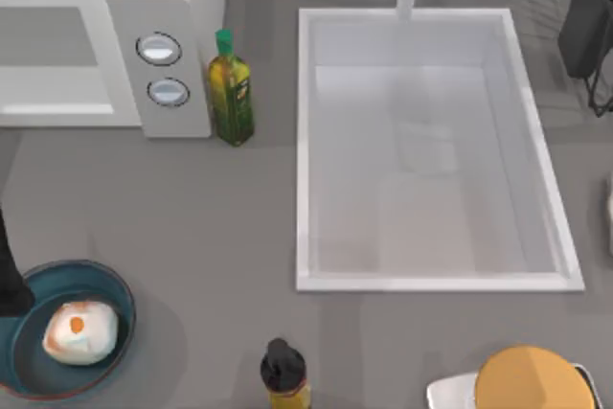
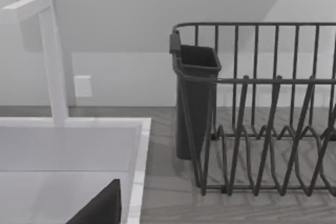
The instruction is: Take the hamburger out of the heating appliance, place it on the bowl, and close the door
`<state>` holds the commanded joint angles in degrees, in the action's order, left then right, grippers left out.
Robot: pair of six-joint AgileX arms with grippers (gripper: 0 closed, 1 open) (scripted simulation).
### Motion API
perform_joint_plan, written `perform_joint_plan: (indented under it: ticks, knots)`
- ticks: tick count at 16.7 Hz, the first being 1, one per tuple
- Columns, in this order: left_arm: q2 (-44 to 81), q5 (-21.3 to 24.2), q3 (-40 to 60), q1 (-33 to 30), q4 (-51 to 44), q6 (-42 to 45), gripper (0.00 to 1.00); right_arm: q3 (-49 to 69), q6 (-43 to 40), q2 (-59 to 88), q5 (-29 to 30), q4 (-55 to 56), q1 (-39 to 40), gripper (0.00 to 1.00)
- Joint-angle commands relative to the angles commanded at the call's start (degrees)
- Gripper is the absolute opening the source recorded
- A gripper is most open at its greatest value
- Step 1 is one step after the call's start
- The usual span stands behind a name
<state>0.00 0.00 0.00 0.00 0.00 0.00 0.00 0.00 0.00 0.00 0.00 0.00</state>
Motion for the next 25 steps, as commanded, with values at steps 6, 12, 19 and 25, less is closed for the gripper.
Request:
perform_joint_plan:
  ticks: [6,12,19,25]
  knots:
    - [0.0,0.0,0.0,0.0,0.0,0.0,0.32,0.0,0.0,0.0,0.0,0.0,0.0,1.0]
    - [0.0,0.0,0.0,0.0,0.0,0.0,0.0,0.0,0.0,0.0,0.0,0.0,0.0,1.0]
    - [0.0,0.0,0.0,0.0,0.0,0.0,0.0,0.0,0.0,0.0,0.0,0.0,0.0,1.0]
    - [4.3,9.2,-1.3,9.2,5.6,0.1,0.0,0.0,0.0,0.0,0.0,0.0,0.0,1.0]
